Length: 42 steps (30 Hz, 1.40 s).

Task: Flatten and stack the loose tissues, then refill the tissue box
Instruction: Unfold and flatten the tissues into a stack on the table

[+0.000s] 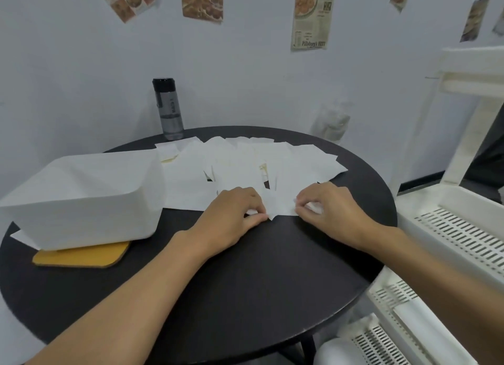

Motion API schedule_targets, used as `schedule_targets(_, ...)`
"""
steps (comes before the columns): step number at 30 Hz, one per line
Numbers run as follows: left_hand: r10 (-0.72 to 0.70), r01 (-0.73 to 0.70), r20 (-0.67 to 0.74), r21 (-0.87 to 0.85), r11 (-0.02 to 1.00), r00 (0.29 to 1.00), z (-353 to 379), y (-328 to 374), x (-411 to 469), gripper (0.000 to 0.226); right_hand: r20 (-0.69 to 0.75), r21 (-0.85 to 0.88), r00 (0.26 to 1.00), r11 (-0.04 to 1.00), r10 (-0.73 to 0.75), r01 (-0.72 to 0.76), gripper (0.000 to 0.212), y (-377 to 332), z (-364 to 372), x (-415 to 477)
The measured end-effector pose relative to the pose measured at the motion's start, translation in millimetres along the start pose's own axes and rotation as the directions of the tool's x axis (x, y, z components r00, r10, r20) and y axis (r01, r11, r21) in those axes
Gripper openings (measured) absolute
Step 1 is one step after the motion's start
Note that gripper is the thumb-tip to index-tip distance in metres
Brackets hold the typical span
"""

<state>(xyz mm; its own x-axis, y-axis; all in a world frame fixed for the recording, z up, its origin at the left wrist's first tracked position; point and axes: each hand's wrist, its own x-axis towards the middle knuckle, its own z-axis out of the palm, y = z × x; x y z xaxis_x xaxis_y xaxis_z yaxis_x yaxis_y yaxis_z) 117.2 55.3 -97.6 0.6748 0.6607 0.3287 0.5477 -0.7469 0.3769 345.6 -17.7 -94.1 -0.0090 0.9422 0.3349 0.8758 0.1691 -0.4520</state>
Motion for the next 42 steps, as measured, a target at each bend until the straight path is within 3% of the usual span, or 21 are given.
schedule_targets(5, 0.079, -0.085, -0.171, -0.028, 0.996, 0.982, -4, 4, -1, 0.011, -0.032, 0.037, 0.998, 0.998, -0.054, 0.055, 0.040, -24, 6, -1)
schedule_targets(10, 0.112, -0.152, -0.321, -0.100, 0.983, 0.940, -14, 13, -7, 0.006, -0.163, 0.094, 0.980, 0.987, -0.114, 0.131, 0.010, -43, 10, 12)
schedule_targets(15, -0.093, 0.001, -0.336, -0.264, 0.965, 0.937, -26, 10, -21, 0.023, -0.166, 0.302, 0.986, 0.950, -0.028, 0.078, 0.013, -54, 1, 11)
schedule_targets(17, -0.163, 0.033, -0.379, -0.327, 0.944, 0.911, -32, 7, -26, 0.022, -0.171, 0.458, 0.985, 0.888, 0.034, 0.049, 0.014, -54, -5, 9)
schedule_targets(20, -0.252, 0.042, -0.433, -0.439, 0.897, 0.866, -39, 6, -30, 0.020, -0.143, 0.718, 0.976, 0.696, 0.167, -0.014, 0.010, -57, -12, 2)
schedule_targets(23, -0.314, 0.018, -0.434, -0.562, 0.827, 0.844, -44, 5, -33, 0.022, -0.064, 0.827, 0.970, 0.556, 0.236, -0.081, 0.009, -57, -15, -5)
schedule_targets(28, -0.363, 0.112, -0.311, -0.604, 0.789, 0.878, -41, 1, -41, 0.018, 0.009, 0.641, 0.968, 0.741, 0.250, -0.198, 0.029, -47, -8, -12)
schedule_targets(32, -0.342, 0.191, -0.215, -0.515, 0.835, 0.915, -35, -2, -45, 0.017, 0.032, 0.423, 0.981, 0.887, 0.189, -0.185, 0.023, -43, -3, -18)
schedule_targets(38, -0.296, 0.255, -0.073, -0.341, 0.905, 0.952, -30, -3, -50, 0.017, 0.086, 0.214, 0.988, 0.966, 0.131, -0.147, 0.020, -37, 2, -25)
schedule_targets(42, -0.263, 0.249, -0.031, -0.232, 0.940, 0.964, -29, -7, -52, 0.016, 0.026, 0.096, 0.991, 0.986, 0.134, -0.135, 0.019, -35, 2, -19)
